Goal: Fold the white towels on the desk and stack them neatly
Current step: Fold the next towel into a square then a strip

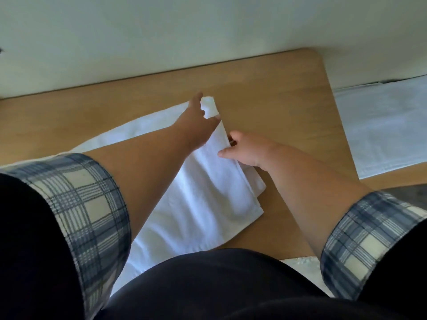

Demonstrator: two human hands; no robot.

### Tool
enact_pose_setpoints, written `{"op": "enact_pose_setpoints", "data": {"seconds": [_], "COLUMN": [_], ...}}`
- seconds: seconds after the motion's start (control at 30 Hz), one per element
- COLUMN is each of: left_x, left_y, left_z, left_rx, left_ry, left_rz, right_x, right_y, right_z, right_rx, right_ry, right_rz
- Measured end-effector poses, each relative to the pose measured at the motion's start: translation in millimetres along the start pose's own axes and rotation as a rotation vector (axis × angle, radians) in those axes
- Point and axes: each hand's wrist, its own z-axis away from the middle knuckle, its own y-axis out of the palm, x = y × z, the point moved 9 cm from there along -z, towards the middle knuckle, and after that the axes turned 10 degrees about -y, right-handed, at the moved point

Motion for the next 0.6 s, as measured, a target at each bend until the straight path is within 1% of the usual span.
{"op": "enact_pose_setpoints", "data": {"seconds": [0.07, 0.1, 0.17, 0.27, 0.3, 0.33, 0.43, 0.47, 0.53, 0.6], "left_x": [5.9, 9.6, 18.8, 31.9, 35.3, 38.0, 43.5, 43.9, 45.8, 50.9], "left_y": [7.9, 8.2, 5.5, 11.9, 16.0, 20.7, 35.4, 38.4, 42.9, 45.7], "left_z": [7.6, 13.2, 23.6, 31.2, 32.2, 32.6, 34.2, 36.0, 41.2, 49.1], "left_rx": [-0.046, -0.088, -0.152, -0.109, -0.070, -0.020, 0.115, 0.128, 0.139, 0.159], "left_ry": [0.039, 0.065, 0.109, 0.134, 0.144, 0.150, 0.145, 0.143, 0.140, 0.147], "left_rz": [-0.061, -0.083, -0.150, -0.313, -0.368, -0.417, -0.558, -0.587, -0.616, -0.664], "right_x": [-17.8, -23.6, -25.7, -31.8, -34.0, -36.5, -41.8, -40.4, -32.0, -13.8], "right_y": [-1.1, -1.0, -0.5, -6.3, -8.6, -11.7, -21.7, -24.6, -27.4, -27.0], "right_z": [5.8, 7.0, 4.9, 2.1, 2.4, 3.0, 4.6, 5.8, 10.0, 15.2], "right_rx": [0.122, 0.165, 0.159, 0.007, -0.034, -0.063, -0.143, -0.198, -0.329, -0.462], "right_ry": [0.078, 0.089, 0.065, 0.089, 0.107, 0.122, 0.128, 0.118, 0.075, -0.017], "right_rz": [0.126, 0.182, 0.189, -0.091, -0.149, -0.152, 0.053, 0.103, 0.125, 0.218]}}
